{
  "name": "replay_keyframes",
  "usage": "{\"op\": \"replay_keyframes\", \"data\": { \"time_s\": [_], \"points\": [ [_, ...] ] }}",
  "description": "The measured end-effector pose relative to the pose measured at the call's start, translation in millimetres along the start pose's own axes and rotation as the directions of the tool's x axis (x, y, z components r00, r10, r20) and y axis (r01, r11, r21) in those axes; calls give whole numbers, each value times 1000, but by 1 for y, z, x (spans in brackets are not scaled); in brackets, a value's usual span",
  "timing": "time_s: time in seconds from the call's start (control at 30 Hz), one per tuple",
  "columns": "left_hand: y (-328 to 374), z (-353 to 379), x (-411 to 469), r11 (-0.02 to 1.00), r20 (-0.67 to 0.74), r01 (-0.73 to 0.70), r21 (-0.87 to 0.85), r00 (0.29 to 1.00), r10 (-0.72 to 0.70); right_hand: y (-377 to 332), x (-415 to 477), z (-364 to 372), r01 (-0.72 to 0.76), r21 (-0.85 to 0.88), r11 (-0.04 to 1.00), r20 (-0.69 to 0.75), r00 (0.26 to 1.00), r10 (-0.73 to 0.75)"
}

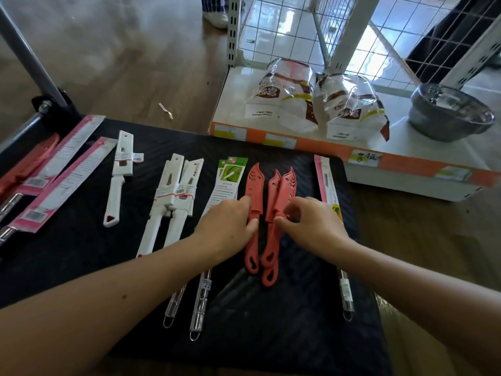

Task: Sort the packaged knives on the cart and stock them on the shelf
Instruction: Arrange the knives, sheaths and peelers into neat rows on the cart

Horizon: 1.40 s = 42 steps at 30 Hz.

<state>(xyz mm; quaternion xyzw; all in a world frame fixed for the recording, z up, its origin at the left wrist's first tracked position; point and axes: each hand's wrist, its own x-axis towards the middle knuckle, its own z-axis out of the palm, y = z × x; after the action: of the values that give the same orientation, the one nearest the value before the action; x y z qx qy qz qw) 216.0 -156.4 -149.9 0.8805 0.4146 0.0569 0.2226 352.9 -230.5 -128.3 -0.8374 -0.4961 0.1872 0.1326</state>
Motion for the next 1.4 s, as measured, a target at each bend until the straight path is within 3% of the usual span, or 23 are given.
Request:
{"op": "replay_keyframes", "data": {
  "time_s": [0.27, 0.77, 1.17, 1.4],
  "points": [
    [-27, -23, -5, 994, -170, -19, 112, 985, 38, -34, 5, 6, 217, -93, 972, 0, 976, -218],
    [-144, -75, -58, 921, -261, 335, 201, 924, -279, -137, 15, 56, 427, -78, 901, 66, 904, -423],
    [-206, -91, -104, 825, -237, 490, 281, 869, -435, -206, 27, 97, 408, -21, 913, 169, 901, -399],
    [-222, -92, -112, 806, -180, 507, 305, 862, -475, -227, 44, 119, 281, -74, 957, 187, 946, -264]
  ]
}}
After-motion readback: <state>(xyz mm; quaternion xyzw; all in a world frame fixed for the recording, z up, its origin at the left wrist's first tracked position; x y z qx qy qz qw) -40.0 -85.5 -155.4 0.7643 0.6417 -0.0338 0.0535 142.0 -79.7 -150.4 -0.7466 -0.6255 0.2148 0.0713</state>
